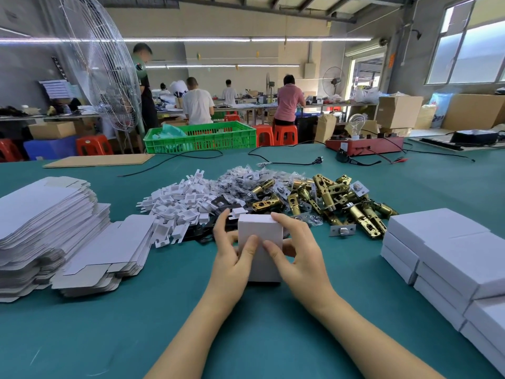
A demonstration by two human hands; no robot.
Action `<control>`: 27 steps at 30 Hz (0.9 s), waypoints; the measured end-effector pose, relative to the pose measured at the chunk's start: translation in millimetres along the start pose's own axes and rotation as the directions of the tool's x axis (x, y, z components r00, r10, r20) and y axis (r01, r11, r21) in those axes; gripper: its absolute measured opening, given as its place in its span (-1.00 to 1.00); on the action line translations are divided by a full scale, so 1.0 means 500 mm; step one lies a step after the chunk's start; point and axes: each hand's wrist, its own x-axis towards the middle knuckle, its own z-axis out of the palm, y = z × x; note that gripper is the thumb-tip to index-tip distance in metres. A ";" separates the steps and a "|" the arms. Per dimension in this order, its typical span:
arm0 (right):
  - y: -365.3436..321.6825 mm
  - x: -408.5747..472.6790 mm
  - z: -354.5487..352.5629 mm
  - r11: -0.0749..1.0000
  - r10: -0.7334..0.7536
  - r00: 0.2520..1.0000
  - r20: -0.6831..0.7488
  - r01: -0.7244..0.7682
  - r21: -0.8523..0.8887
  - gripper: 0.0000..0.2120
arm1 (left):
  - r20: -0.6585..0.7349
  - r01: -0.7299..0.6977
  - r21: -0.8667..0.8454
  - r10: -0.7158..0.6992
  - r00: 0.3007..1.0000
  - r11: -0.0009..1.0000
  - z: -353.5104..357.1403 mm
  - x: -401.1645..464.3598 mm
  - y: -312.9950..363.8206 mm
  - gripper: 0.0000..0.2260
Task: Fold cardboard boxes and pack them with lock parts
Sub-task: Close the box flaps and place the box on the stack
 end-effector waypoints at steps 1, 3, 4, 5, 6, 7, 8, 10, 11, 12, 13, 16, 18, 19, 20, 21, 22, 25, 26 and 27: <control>-0.001 0.003 -0.002 0.997 0.063 0.998 -0.013 -0.062 0.035 -0.57 | 0.016 0.068 -0.032 -0.067 0.998 0.997 -0.004 0.004 -0.002 -0.56; -0.005 0.010 -0.007 0.980 0.188 0.981 -0.046 -0.184 0.080 -0.64 | 0.046 0.107 0.016 -0.108 0.993 0.994 -0.008 0.010 -0.003 -0.74; -0.005 0.012 -0.011 0.961 0.261 0.964 -0.052 -0.255 0.106 -0.69 | 0.037 0.119 0.031 -0.120 0.992 0.992 -0.008 0.011 -0.007 -0.82; -0.005 0.015 -0.014 0.936 0.334 0.941 -0.045 -0.326 0.130 -0.74 | 0.015 0.140 0.023 -0.140 0.990 0.990 -0.008 0.013 -0.010 -0.85; -0.005 0.019 -0.017 0.914 0.390 0.920 -0.031 -0.383 0.135 -0.78 | -0.009 0.170 -0.003 -0.170 0.985 0.985 -0.008 0.014 -0.011 -0.85; -0.005 0.021 -0.020 0.906 0.413 0.911 -0.012 -0.409 0.105 -0.79 | -0.026 0.201 -0.032 -0.202 0.979 0.979 -0.009 0.016 -0.012 -0.84; -0.006 0.022 -0.022 0.916 0.400 0.916 0.013 -0.400 0.034 -0.73 | -0.043 0.220 -0.050 -0.222 0.974 0.974 -0.011 0.019 -0.012 -0.85; -0.010 0.020 -0.021 0.942 0.318 0.939 0.128 -0.298 -0.153 -0.40 | -0.073 0.245 -0.058 -0.249 0.966 0.968 -0.017 0.024 -0.010 -0.86; -0.013 0.018 -0.016 0.942 0.288 0.933 0.216 -0.236 -0.238 -0.22 | -0.083 0.267 -0.073 -0.273 0.958 0.961 -0.021 0.026 -0.010 -0.84; -0.015 0.015 -0.012 0.930 0.277 0.915 0.293 -0.178 -0.322 -0.08 | -0.088 0.294 -0.085 -0.302 0.949 0.952 -0.024 0.028 -0.011 -0.80; -0.015 0.013 -0.011 0.912 0.270 0.898 0.347 -0.124 -0.391 0.00 | -0.094 0.319 -0.087 -0.326 0.941 0.944 -0.025 0.029 -0.012 -0.80; -0.003 0.018 -0.024 0.892 0.287 0.850 0.441 -0.070 -0.447 0.03 | -0.094 0.346 -0.042 -0.349 0.933 0.937 -0.026 0.031 -0.013 -0.96; 0.006 0.018 -0.032 0.902 0.305 0.809 0.502 -0.076 -0.425 0.04 | -0.066 0.354 -0.049 -0.357 0.932 0.934 -0.027 0.031 -0.011 -0.90; 0.009 0.016 -0.033 0.906 0.298 0.795 0.528 -0.062 -0.419 0.03 | -0.046 0.358 -0.057 -0.361 0.932 0.932 -0.029 0.030 -0.010 -0.83; 0.009 0.013 -0.033 0.910 0.286 0.791 0.541 -0.047 -0.413 0.02 | -0.027 0.361 -0.064 -0.363 0.931 0.930 -0.030 0.029 -0.009 -0.81; 0.009 0.011 -0.032 0.914 0.277 0.794 0.540 -0.046 -0.402 0.00 | -0.012 0.362 -0.067 -0.364 0.931 0.930 -0.030 0.028 -0.008 -0.83; 0.007 0.011 -0.032 0.920 0.281 0.802 0.527 -0.067 -0.387 -0.02 | -0.001 0.363 -0.077 -0.364 0.931 0.929 -0.030 0.027 -0.007 -0.86; -0.006 0.024 -0.034 0.921 0.347 0.816 0.463 -0.202 -0.333 -0.04 | 0.041 0.388 -0.180 -0.388 0.921 0.904 -0.029 0.027 0.000 -0.91; -0.011 0.029 -0.035 0.914 0.369 0.815 0.446 -0.232 -0.332 -0.07 | 0.057 0.396 -0.205 -0.394 0.918 0.895 -0.028 0.027 0.002 -0.90; -0.016 0.034 -0.036 0.906 0.387 0.815 0.432 -0.251 -0.340 -0.10 | 0.068 0.403 -0.220 -0.399 0.915 0.888 -0.028 0.026 0.004 -0.88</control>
